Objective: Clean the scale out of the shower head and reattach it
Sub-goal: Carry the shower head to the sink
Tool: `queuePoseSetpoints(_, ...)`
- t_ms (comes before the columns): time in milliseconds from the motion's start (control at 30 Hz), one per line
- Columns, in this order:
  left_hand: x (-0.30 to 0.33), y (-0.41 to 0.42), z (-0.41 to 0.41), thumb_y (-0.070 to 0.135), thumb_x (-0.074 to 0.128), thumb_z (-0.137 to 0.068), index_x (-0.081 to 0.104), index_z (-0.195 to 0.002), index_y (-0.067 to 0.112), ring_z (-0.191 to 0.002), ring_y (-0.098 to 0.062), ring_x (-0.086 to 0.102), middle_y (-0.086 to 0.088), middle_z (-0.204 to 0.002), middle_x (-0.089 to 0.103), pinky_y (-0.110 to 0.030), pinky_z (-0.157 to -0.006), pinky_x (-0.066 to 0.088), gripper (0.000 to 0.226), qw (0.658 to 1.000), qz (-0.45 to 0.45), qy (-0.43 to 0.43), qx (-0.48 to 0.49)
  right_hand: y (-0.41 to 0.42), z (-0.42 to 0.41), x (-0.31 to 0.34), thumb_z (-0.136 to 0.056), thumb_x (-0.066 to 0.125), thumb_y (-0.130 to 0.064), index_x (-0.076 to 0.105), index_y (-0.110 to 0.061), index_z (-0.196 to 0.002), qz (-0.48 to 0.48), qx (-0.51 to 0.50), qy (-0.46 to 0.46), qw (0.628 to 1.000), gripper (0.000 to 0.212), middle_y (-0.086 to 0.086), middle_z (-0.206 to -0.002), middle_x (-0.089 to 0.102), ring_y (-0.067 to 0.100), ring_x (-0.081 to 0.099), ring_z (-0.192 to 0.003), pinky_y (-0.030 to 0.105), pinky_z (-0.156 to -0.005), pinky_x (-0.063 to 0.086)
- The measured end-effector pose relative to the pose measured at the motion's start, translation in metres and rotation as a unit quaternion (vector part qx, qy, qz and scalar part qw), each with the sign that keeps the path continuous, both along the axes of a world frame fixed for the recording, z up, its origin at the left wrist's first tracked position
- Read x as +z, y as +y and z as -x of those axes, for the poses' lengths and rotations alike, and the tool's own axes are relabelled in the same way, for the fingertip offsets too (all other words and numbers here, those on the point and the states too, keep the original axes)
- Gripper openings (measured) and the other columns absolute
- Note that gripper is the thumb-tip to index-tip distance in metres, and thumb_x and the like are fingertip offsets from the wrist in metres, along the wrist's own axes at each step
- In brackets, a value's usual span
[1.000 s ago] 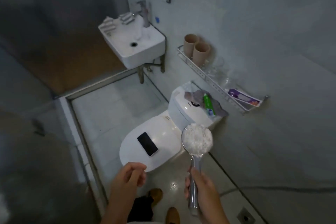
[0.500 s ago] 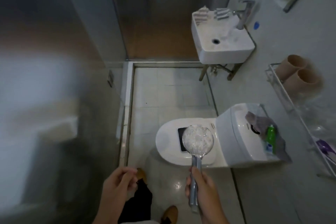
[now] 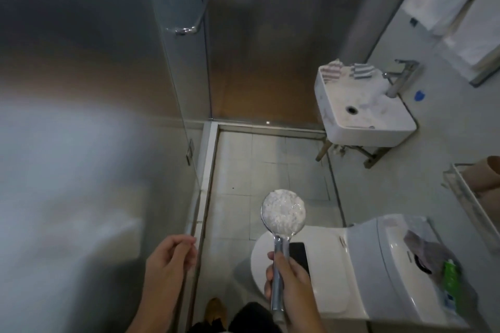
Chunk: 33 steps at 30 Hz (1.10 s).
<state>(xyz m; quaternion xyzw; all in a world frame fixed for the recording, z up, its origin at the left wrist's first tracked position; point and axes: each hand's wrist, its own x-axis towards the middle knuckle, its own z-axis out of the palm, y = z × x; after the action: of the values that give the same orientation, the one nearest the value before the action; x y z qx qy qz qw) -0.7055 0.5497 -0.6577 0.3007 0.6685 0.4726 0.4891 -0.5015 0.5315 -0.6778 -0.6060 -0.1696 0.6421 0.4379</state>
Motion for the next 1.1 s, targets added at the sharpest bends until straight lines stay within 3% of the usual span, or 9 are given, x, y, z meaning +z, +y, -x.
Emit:
queuePoseSetpoints(100, -0.004, 0.012, 0.008, 0.006, 0.052, -0.091, 0.066, -0.086, 0.004, -0.069, -0.025, 0.059, -0.018, -0.077, 0.065, -0.033, -0.067, 0.05, 0.015, 0.999, 0.022, 0.003, -0.027, 0.02, 0.014, 0.0, -0.098, 0.051, -0.018, 0.061, 0.003, -0.103, 0.014, 0.011, 0.01, 1.0, 0.023, 0.013, -0.061, 0.056, 0.022, 0.052, -0.044, 0.027, -0.04, 0.044)
queuePoseSetpoints(267, -0.017, 0.051, 0.025, -0.003, 0.051, -0.091, 0.065, -0.079, 0.001, -0.066, -0.027, 0.056, -0.017, -0.069, 0.062, -0.025, -0.054, 0.051, 0.019, 0.999, 0.042, 0.007, -0.017, 0.065, 0.025, 0.0, -0.098, 0.051, -0.02, 0.061, 0.004, -0.102, 0.018, 0.017, 0.015, 1.0, 0.026, 0.012, -0.061, 0.056, 0.021, 0.052, -0.044, 0.027, -0.041, 0.043)
queuePoseSetpoints(367, -0.026, 0.081, 0.031, 0.001, 0.051, -0.092, 0.067, -0.08, 0.003, -0.066, -0.025, 0.058, -0.017, -0.07, 0.064, -0.032, -0.062, 0.049, 0.019, 0.998, 0.056, 0.0, -0.008, 0.101, 0.029, -0.009, -0.099, 0.05, -0.02, 0.06, 0.003, -0.103, 0.032, 0.016, 0.015, 0.999, 0.026, 0.012, -0.064, 0.057, 0.02, 0.053, -0.047, 0.027, -0.043, 0.044)
queuePoseSetpoints(567, -0.04, 0.176, 0.032, -0.004, 0.052, -0.091, 0.066, -0.075, 0.004, -0.048, -0.014, 0.056, -0.005, -0.051, 0.063, -0.024, -0.048, 0.047, 0.023, 0.998, 0.058, 0.011, 0.023, 0.196, 0.031, -0.023, -0.098, 0.05, -0.02, 0.06, 0.004, -0.105, 0.04, 0.025, 0.012, 0.999, 0.027, 0.012, -0.065, 0.058, 0.022, 0.053, -0.047, 0.029, -0.045, 0.044)
queuePoseSetpoints(700, -0.031, 0.253, 0.019, -0.006, 0.052, -0.09, 0.067, -0.074, 0.003, -0.055, -0.02, 0.056, -0.005, -0.052, 0.065, -0.03, -0.056, 0.048, 0.023, 0.998, 0.053, 0.026, -0.004, 0.274, 0.022, -0.022, -0.099, 0.049, -0.019, 0.058, 0.007, -0.107, 0.032, 0.02, 0.009, 0.999, 0.028, 0.011, -0.061, 0.058, 0.02, 0.052, -0.045, 0.027, -0.042, 0.044)
queuePoseSetpoints(900, -0.022, 0.356, -0.021, -0.012, 0.051, -0.089, 0.063, -0.074, -0.007, -0.037, -0.005, 0.054, -0.006, -0.043, 0.06, -0.013, -0.04, 0.047, 0.02, 0.997, 0.062, 0.012, -0.054, 0.36, -0.007, -0.018, -0.098, 0.051, -0.017, 0.058, 0.007, -0.101, 0.029, -0.028, 0.014, 0.999, 0.025, 0.01, -0.059, 0.059, 0.02, 0.051, -0.041, 0.024, -0.04, 0.042)
queuePoseSetpoints(1100, -0.032, 0.425, -0.056, -0.006, 0.054, -0.09, 0.067, -0.075, -0.003, -0.046, -0.009, 0.057, -0.006, -0.052, 0.065, -0.019, -0.047, 0.048, 0.02, 0.984, 0.087, 0.053, -0.147, 0.406, -0.027, -0.022, -0.098, 0.052, -0.019, 0.058, 0.001, -0.092, 0.038, -0.092, 0.028, 0.995, 0.022, 0.01, -0.059, 0.058, 0.021, 0.052, -0.044, 0.026, -0.044, 0.043)
